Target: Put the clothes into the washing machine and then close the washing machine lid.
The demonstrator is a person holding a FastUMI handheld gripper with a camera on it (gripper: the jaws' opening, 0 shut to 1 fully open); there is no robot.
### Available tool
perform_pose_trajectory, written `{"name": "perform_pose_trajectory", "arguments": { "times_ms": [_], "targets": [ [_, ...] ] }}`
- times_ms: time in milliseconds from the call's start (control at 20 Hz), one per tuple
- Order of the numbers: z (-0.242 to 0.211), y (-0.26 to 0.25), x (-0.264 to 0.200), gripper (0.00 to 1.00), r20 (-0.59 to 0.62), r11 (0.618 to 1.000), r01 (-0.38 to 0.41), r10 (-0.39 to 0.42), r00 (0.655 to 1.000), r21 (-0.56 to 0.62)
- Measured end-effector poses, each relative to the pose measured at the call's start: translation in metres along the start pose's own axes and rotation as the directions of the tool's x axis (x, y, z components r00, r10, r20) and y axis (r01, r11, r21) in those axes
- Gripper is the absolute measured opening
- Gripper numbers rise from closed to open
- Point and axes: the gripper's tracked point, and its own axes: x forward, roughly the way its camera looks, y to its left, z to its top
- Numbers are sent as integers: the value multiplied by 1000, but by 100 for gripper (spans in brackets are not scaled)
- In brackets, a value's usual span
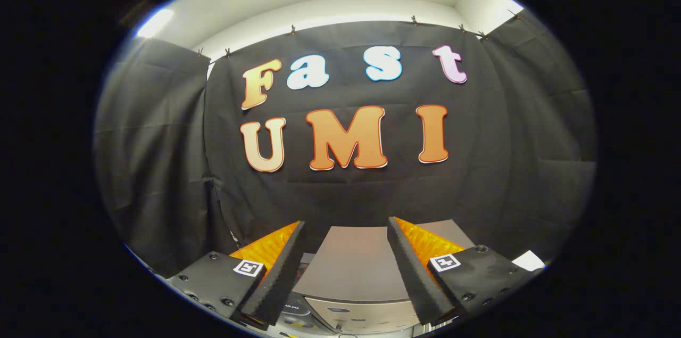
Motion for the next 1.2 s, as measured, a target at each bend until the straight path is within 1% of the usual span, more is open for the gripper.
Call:
{"name": "perform_pose_trajectory", "arguments": {
  "times_ms": [200, 400, 650, 850, 1000, 1100, 1200],
  "targets": [
    [1, -33, -21, 98, -4, 999, 37, -37, 999, -4],
    [6, -61, -40, 98, 13, 996, 78, -79, 997, 30],
    [13, -83, -52, 98, 27, 993, 111, -112, 993, 33],
    [22, -87, -52, 98, 52, 992, 119, -121, 991, 50],
    [25, -84, -47, 98, 69, 994, 112, -113, 991, 15],
    [23, -80, -44, 98, 62, 995, 103, -104, 993, 10],
    [24, -81, -43, 98, 62, 994, 112, -112, 992, 7]
  ]
}}
